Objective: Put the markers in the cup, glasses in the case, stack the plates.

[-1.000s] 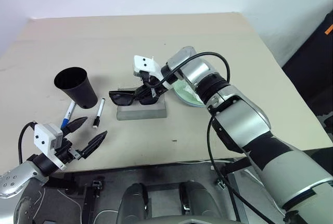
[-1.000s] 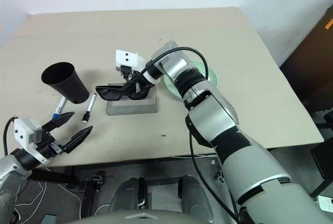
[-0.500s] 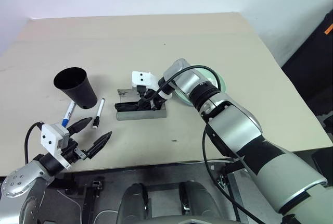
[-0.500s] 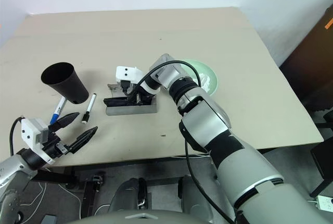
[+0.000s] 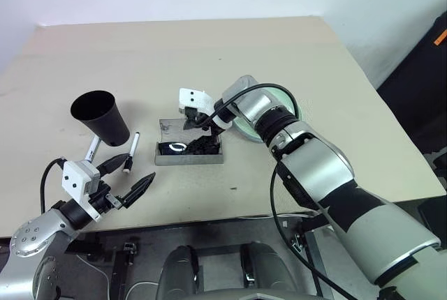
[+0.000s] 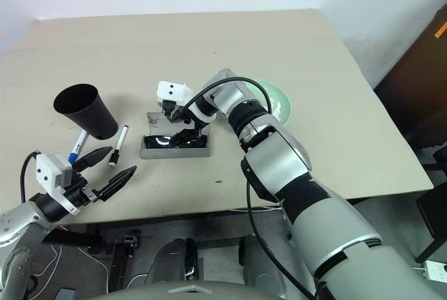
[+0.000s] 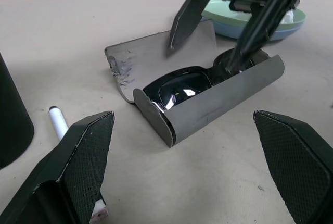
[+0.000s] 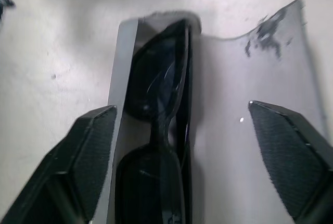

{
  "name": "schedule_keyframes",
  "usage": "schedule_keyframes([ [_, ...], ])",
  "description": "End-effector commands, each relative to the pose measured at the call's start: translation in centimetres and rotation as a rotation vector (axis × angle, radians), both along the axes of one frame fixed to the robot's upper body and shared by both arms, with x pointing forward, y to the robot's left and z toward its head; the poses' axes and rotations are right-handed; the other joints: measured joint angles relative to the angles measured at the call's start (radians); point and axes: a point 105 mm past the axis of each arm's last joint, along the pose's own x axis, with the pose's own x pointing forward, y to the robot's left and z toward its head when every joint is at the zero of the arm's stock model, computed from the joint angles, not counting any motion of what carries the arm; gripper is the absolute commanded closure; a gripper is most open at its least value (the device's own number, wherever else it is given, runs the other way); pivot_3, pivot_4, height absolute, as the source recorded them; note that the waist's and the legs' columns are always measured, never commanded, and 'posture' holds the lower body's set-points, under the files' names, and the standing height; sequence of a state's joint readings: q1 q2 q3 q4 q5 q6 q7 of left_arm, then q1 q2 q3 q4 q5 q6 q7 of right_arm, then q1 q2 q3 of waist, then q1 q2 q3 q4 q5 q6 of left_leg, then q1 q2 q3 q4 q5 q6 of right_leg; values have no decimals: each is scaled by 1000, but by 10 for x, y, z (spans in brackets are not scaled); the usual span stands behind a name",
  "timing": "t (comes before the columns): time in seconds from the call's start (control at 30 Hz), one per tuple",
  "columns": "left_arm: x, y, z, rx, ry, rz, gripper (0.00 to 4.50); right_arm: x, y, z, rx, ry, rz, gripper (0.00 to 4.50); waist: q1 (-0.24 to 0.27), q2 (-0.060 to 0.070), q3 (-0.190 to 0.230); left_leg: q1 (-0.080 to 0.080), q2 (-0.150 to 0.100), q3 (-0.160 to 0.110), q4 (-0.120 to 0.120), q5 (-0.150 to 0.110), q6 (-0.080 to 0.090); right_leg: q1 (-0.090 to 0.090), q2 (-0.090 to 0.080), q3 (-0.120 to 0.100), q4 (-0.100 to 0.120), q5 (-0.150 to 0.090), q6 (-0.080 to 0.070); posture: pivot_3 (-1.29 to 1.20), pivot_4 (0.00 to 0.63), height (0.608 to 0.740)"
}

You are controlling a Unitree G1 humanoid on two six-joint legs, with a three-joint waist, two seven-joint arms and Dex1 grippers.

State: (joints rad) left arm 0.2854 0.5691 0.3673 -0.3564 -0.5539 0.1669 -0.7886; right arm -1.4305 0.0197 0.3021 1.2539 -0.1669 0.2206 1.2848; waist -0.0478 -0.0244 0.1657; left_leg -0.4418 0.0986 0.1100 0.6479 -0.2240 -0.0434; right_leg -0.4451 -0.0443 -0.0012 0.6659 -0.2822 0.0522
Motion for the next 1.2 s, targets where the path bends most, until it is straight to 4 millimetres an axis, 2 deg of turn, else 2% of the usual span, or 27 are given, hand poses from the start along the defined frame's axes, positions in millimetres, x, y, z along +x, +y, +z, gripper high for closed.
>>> schedule_keyframes([
  [0.03, 1, 1, 6, 14, -28, -5, 0, 5, 11, 36, 143, -14, -44, 285, 0, 0, 0, 0, 0, 0, 0, 0, 0, 0, 0, 0, 0, 0, 0, 0, 150, 726],
  [0.1, 1, 2, 5, 13, -28, -2, 0, 11, 13, 47, 209, -43, -80, 285, 0, 0, 0, 0, 0, 0, 0, 0, 0, 0, 0, 0, 0, 1, 2, 0, 150, 726],
  [0.17, 1, 3, 4, 18, -31, 4, 0, 23, 13, 60, 296, -80, -189, 285, 0, 0, 0, 0, 0, 0, 0, 0, 0, 0, 0, 0, 0, 1, 2, 0, 150, 726],
  [0.2, 1, 4, 4, 17, -32, 7, 0, 29, 11, 65, 333, -99, -237, 636, 0, 0, 0, 0, 0, 0, 0, 0, 0, 0, 0, 0, 0, 1, 2, 0, 150, 726],
  [0.23, 1, 5, 3, 15, -33, 9, 0, 33, 9, 68, 357, -116, -270, 803, 0, 0, 0, 0, 0, 0, 0, 0, 0, 0, 0, 0, 0, 1, 2, 0, 150, 726],
  [0.37, 0, 6, 2, 19, -33, 12, 0, 47, 2, 64, 378, -133, -404, 2092, 0, 0, 0, 0, 0, 0, 0, 0, 0, 0, -1, 0, 0, 1, 1, 0, 150, 726],
  [0.53, 0, 8, 2, 20, -37, 16, 0, 56, 0, 60, 401, -198, -487, 3806, -1, 0, 0, 0, 0, 0, 0, 0, 0, 0, 0, 0, 0, 1, 2, 0, 150, 726],
  [0.63, 0, 9, 2, 19, -39, 20, 0, 57, -1, 52, 383, -196, -510, 3486, -2, 0, 0, 0, 0, 0, 0, 0, 0, 0, 0, 0, 0, 1, 2, 0, 150, 726],
  [0.87, 0, 11, 1, 21, -42, 26, 0, 59, -5, 35, 348, -156, -571, 1175, -7, 0, 0, 0, 0, 0, 0, 0, 0, 0, 1, 0, 0, 2, 3, 0, 150, 726],
  [0.97, 0, 10, 1, 21, -43, 28, 0, 57, -4, 31, 333, -149, -548, 1395, -10, 0, 0, 0, 0, 0, 0, 0, 1, 0, 1, 0, 0, 2, 3, 0, 150, 726],
  [1.03, 0, 9, 1, 21, -43, 29, 0, 58, -5, 27, 325, -159, -554, 1945, -12, 0, 0, 0, 0, 0, 0, 0, 1, 0, 1, 0, 0, 2, 3, 0, 150, 726],
  [1.2, 0, 9, 1, 21, -46, 32, 0, 58, -6, 18, 301, -178, -565, 3731, -18, 0, 0, 0, 0, 0, 0, 0, 1, 1, 1, 0, 0, 2, 3, 0, 150, 726],
])
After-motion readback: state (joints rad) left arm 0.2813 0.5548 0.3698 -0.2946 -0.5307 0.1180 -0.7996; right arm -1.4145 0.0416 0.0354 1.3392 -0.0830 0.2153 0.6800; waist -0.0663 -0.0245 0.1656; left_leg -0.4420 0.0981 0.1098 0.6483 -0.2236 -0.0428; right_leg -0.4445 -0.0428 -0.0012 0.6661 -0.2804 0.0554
